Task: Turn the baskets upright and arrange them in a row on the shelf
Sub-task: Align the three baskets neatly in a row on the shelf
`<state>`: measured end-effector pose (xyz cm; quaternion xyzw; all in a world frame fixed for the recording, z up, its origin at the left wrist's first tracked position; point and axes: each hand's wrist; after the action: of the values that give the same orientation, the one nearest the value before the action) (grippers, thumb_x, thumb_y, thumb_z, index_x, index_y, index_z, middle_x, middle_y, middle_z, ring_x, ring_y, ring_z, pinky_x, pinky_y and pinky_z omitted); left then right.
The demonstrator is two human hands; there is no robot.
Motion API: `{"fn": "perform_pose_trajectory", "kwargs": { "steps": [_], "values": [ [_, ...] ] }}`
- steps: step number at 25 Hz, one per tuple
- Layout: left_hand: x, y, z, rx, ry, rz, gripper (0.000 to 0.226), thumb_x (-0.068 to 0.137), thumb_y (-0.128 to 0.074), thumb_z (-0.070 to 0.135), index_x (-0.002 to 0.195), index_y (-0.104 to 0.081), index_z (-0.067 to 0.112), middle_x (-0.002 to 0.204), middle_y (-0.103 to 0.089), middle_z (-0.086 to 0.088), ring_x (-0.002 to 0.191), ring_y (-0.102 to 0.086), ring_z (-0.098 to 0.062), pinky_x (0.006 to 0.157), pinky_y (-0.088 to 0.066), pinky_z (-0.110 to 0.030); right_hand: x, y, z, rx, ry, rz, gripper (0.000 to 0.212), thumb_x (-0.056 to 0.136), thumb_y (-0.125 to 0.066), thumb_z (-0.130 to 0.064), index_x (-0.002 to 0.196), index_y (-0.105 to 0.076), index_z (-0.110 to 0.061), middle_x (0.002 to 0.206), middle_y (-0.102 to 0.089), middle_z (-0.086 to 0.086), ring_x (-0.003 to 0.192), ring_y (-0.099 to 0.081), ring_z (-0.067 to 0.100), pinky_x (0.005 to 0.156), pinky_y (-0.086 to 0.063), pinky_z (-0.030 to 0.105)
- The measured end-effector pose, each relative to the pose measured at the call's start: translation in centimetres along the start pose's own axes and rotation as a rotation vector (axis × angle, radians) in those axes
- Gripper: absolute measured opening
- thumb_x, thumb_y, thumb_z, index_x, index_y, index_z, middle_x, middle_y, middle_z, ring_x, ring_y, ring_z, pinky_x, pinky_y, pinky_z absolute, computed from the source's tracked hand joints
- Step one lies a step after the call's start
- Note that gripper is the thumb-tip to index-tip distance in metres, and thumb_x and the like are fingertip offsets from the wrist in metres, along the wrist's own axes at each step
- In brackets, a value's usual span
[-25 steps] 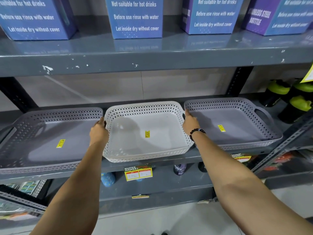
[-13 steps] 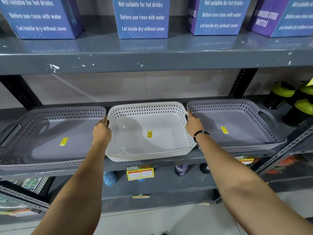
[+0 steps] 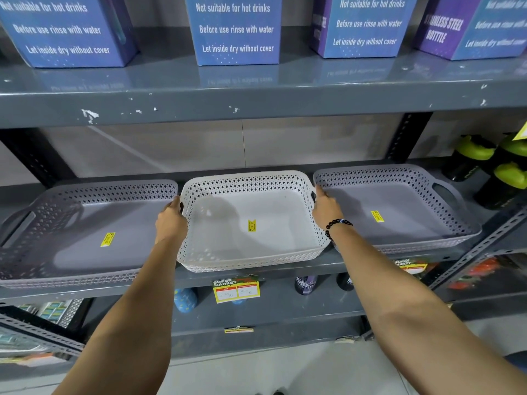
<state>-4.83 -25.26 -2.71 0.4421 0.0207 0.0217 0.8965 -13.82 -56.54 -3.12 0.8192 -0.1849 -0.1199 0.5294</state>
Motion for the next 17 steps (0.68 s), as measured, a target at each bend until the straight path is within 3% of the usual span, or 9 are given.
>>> {"fn": "perform_pose_trajectory", "kwargs": {
  "steps": [17],
  "values": [
    [-0.02, 0.08, -0.21, 0.057, -0.065, 0.006, 0.052, 0.096, -0.028, -0.005, 0.145, -0.036, 0.011, 0.132, -0.054, -0.026, 0.113, -0.052, -0.044, 0.090, -0.046, -0.047, -0.41, 0.48, -0.26, -0.006, 0.018, 0.004, 0.056, 0.092, -0.038, 0.007, 0.146, -0.023, -0.002, 0.122, -0.057, 0.029, 0.102, -0.062, 0.040, 0.079, -0.052, 0.040]
  ]
}}
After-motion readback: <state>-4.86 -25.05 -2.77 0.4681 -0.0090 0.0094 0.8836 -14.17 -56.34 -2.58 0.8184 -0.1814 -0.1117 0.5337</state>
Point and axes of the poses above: each hand's wrist, its own x-axis towards the middle knuckle, its own y-axis out of the back of the hand, z = x × y
